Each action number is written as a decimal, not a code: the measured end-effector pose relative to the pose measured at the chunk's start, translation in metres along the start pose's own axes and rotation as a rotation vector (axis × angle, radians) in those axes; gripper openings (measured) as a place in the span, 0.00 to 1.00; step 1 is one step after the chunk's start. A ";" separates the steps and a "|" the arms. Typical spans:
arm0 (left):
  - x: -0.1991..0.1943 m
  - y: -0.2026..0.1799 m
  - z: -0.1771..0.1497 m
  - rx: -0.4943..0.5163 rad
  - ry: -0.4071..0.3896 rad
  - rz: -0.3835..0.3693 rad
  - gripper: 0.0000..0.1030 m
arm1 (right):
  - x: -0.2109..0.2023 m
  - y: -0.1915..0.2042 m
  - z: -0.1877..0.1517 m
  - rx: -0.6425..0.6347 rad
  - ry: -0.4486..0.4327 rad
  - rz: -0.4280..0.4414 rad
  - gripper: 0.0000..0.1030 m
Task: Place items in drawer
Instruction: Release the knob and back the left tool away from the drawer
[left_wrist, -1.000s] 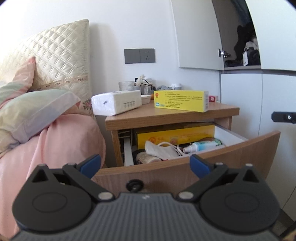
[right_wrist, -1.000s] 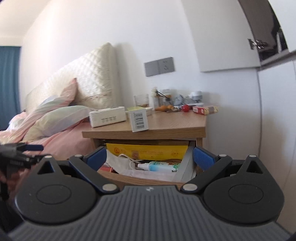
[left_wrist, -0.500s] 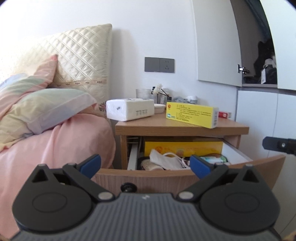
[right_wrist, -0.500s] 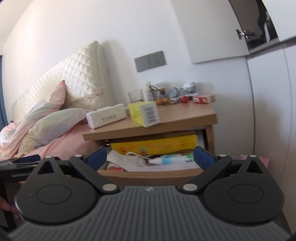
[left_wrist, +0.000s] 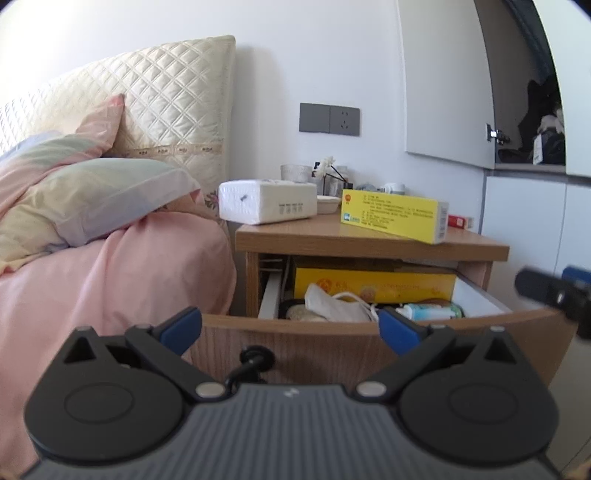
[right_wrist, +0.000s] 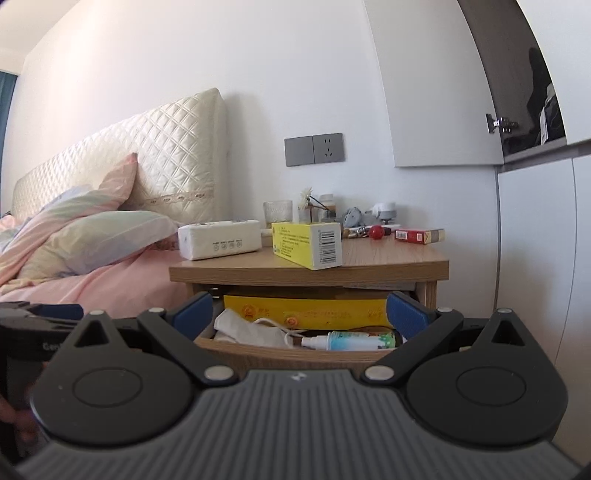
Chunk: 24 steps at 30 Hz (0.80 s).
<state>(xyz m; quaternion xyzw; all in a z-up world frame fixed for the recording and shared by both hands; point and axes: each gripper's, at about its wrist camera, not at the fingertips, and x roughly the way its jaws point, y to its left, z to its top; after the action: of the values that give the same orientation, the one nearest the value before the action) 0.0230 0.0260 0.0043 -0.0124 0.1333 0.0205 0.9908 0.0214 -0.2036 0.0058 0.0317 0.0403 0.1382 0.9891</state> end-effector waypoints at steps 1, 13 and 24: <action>-0.002 0.001 0.001 -0.006 -0.006 -0.009 1.00 | 0.001 0.001 0.000 -0.004 0.000 0.002 1.00; -0.014 -0.002 0.004 0.022 -0.066 -0.029 1.00 | 0.002 0.002 -0.002 -0.002 -0.042 0.017 1.00; -0.038 -0.008 -0.004 0.072 -0.114 -0.072 1.00 | -0.010 0.007 -0.006 0.012 -0.043 0.037 1.00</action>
<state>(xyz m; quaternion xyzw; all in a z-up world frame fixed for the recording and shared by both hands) -0.0138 0.0163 0.0110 0.0196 0.0768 -0.0191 0.9967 0.0095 -0.1995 0.0008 0.0413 0.0192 0.1557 0.9868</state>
